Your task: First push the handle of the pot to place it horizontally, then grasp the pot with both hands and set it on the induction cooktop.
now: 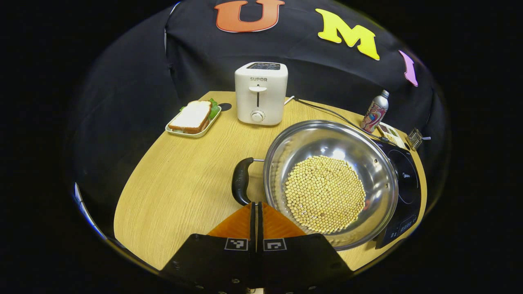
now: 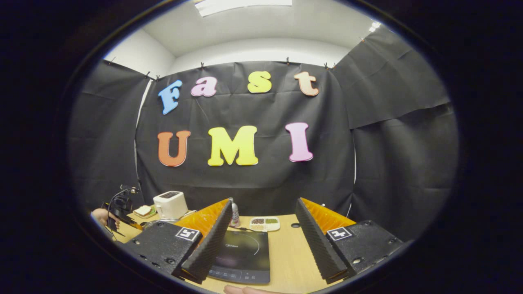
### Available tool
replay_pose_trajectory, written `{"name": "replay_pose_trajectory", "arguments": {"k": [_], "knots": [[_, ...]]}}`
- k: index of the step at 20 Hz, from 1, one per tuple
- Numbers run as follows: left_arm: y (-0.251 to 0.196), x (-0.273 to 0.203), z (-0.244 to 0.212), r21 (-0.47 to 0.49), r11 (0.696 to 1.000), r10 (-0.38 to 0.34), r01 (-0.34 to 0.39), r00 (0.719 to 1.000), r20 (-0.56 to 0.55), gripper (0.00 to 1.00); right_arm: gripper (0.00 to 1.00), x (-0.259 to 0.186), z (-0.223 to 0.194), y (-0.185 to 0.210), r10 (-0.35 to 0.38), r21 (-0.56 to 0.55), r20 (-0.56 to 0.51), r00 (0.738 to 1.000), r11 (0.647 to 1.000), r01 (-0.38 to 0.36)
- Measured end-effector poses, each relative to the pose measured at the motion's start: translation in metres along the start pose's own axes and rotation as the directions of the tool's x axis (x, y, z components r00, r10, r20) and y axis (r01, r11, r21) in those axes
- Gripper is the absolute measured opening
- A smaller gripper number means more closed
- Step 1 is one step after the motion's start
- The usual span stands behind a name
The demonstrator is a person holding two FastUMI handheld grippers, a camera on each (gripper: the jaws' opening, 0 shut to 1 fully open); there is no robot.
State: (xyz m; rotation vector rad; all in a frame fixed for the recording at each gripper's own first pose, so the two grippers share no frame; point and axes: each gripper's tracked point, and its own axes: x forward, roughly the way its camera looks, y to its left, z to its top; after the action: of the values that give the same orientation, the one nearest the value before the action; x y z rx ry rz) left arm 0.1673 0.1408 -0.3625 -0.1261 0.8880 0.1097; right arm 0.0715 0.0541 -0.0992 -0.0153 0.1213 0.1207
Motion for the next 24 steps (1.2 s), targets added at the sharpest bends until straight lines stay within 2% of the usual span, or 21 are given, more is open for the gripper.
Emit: {"name": "replay_pose_trajectory", "arguments": {"k": [1,7,8,10,11,12,13,14,16,17,19,20,21,24], "knots": [[0.002,0.002,0.002,0.002,1.0,0.004,-0.004,1.0,0.001,0.0,0.96,0.001,-0.001,0.0,-0.003,-0.001,-0.003,1.0,1.0,0.003],[0.01,0.015,0.012,-0.004,1.0,0.019,-0.019,1.0,-0.005,0.0,0.95,0.007,-0.006,0.0,-0.014,0.008,-0.016,1.0,1.0,0.014],[0.011,0.016,0.014,-0.004,1.0,0.017,-0.017,1.0,-0.003,0.1,0.96,0.007,-0.007,0.0,-0.016,0.009,-0.017,1.0,1.0,0.016],[0.013,0.018,0.015,-0.013,1.0,0.02,-0.02,1.0,-0.001,0.1,0.96,0.009,-0.009,-0.001,-0.02,0.012,-0.022,1.0,1.0,0.021],[0.014,0.019,0.014,-0.011,1.0,0.026,-0.027,1.0,-0.005,0.0,0.95,0.01,-0.01,-0.001,-0.023,0.015,-0.025,0.999,1.0,0.023],[0.016,0.019,0.013,-0.007,0.999,0.035,-0.035,0.999,-0.007,0.0,0.96,0.011,-0.012,0.0,-0.026,0.017,-0.031,0.999,1.0,0.026],[0.018,0.017,0.011,-0.004,0.999,0.043,-0.043,0.999,-0.009,0.1,0.96,0.012,-0.015,0.002,-0.025,0.018,-0.038,0.999,0.999,0.026],[0.022,0.014,0.01,-0.002,0.999,0.052,-0.052,0.999,-0.004,0.0,0.95,0.013,-0.017,0.005,-0.025,0.021,-0.044,0.999,0.999,0.026],[0.025,0.004,0.013,-0.006,0.998,0.066,-0.065,0.998,0.022,0.0,0.96,0.016,-0.023,0.012,-0.024,0.016,-0.057,0.998,1.0,0.025],[0.025,-0.003,0.015,-0.016,0.998,0.061,-0.06,0.997,0.041,0.0,0.98,0.018,-0.026,0.016,-0.023,0.011,-0.065,0.998,1.0,0.024],[0.02,-0.017,0.019,-0.027,0.999,0.029,-0.027,0.996,0.079,0.0,0.96,0.021,-0.031,0.027,-0.015,0.003,-0.079,0.997,1.0,0.015],[0.018,-0.028,0.024,-0.028,1.0,0.018,-0.015,0.994,0.105,0.02,0.98,0.021,-0.034,0.032,-0.012,0.001,-0.085,0.996,1.0,0.012],[0.016,-0.036,0.028,-0.024,1.0,0.008,-0.005,0.991,0.13,0.23,0.98,0.024,-0.037,0.037,-0.01,0.001,-0.091,0.996,1.0,0.01],[0.013,-0.058,0.036,0.008,1.0,0.013,-0.015,0.975,0.221,0.55,0.96,0.035,-0.045,0.055,-0.007,0.022,-0.106,0.994,1.0,0.01]]}}
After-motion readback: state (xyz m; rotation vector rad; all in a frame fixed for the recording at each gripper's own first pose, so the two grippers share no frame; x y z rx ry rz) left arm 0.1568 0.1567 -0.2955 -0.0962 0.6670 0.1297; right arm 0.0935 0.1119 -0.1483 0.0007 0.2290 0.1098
